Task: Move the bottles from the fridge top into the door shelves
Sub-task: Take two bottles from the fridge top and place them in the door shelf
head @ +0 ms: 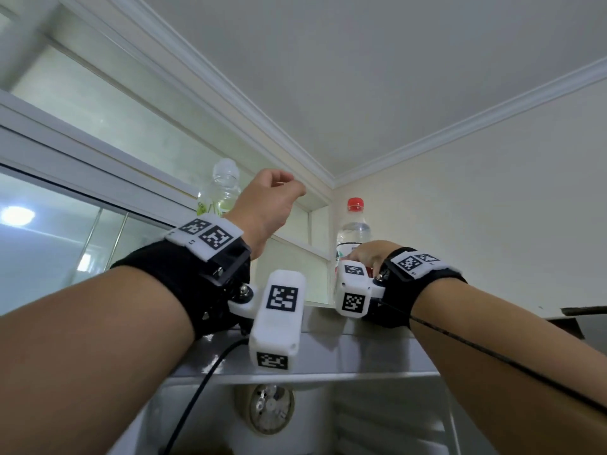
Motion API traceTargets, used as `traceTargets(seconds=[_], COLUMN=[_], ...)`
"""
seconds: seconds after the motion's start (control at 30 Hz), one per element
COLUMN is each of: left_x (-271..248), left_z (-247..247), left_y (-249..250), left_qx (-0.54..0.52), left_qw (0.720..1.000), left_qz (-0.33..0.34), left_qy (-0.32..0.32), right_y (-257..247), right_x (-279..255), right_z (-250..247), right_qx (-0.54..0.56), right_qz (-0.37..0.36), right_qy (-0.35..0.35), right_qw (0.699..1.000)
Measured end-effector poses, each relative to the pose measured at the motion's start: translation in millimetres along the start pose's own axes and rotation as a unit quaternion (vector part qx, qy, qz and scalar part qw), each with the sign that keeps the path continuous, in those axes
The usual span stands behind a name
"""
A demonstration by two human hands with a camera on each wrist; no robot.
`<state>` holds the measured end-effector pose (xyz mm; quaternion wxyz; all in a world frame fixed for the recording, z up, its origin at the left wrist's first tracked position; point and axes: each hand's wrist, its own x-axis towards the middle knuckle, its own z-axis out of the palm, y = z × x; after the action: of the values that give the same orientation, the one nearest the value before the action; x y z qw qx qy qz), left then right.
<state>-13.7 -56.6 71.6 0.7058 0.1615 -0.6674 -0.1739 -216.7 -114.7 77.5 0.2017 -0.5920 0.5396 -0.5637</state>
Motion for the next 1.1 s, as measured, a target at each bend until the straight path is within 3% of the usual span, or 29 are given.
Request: traceTargets(seconds=[0.1, 0.2, 0.27, 0.33, 0.4, 0.47, 0.53, 0.63, 0.67, 0.7, 0.73, 0.8, 0.93, 1.1], left_x=[1.7, 3.2, 5.2, 12.5, 17.0, 16.0, 15.6, 22.3, 25.9, 27.7, 27.3, 19.9, 3.2, -14.6], left_z=[-3.1, -9.8, -17.6, -29.1, -40.0, -43.7, -41.0, -46.8, -51.8, -54.2, -56.0, -53.7, -41.5, -18.9], left_y=[0.9, 3.0, 3.3, -1.2, -3.2, 0.0, -2.5, -6.8, -13.1, -16.0, -20.3, -21.1, -4.6, 26.3], left_qx=[0.025, 0.071, 0.127, 0.171, 0.184, 0.301, 0.425, 0.493, 0.483, 0.425, 0.335, 0.208, 0.155, 0.104], left_qw=[0.993, 0.979, 0.964, 0.949, 0.949, 0.934, 0.885, 0.859, 0.863, 0.891, 0.926, 0.959, 0.977, 0.988], left_qz=[0.078, 0.107, 0.089, 0.025, -0.086, -0.153, -0.179, -0.141, -0.147, -0.156, -0.172, -0.184, -0.064, 0.021], left_qy=[0.081, 0.156, 0.216, 0.262, 0.241, 0.119, 0.064, 0.004, -0.025, -0.025, -0.002, 0.046, 0.134, 0.116], right_y=[-7.6, -20.9, -32.6, -41.2, -47.6, -50.1, -50.4, -49.4, -48.5, -47.8, -46.7, -44.0, -41.5, -38.2], right_x=[-11.0, -25.4, -37.6, -42.8, -47.3, -51.6, -54.0, -63.0, -64.7, -68.8, -71.2, -78.0, -97.5, -119.2], right_z=[5.3, 13.4, 21.9, 27.6, 34.7, 40.5, 45.0, 49.8, 50.4, 50.6, 49.8, 47.8, 39.1, 20.9], right_qx=[0.056, 0.092, 0.076, 0.092, 0.114, 0.148, 0.188, 0.227, 0.233, 0.238, 0.240, 0.246, 0.259, 0.279], right_qz=[-0.021, -0.037, -0.050, -0.064, -0.073, -0.077, -0.085, -0.089, -0.091, -0.092, -0.093, -0.098, -0.135, -0.188], right_qy=[0.005, 0.005, 0.010, 0.035, 0.037, 0.035, 0.036, 0.016, 0.014, 0.010, 0.010, 0.010, 0.020, 0.044], right_qw=[0.998, 0.995, 0.996, 0.993, 0.990, 0.985, 0.978, 0.970, 0.968, 0.967, 0.966, 0.964, 0.956, 0.941])
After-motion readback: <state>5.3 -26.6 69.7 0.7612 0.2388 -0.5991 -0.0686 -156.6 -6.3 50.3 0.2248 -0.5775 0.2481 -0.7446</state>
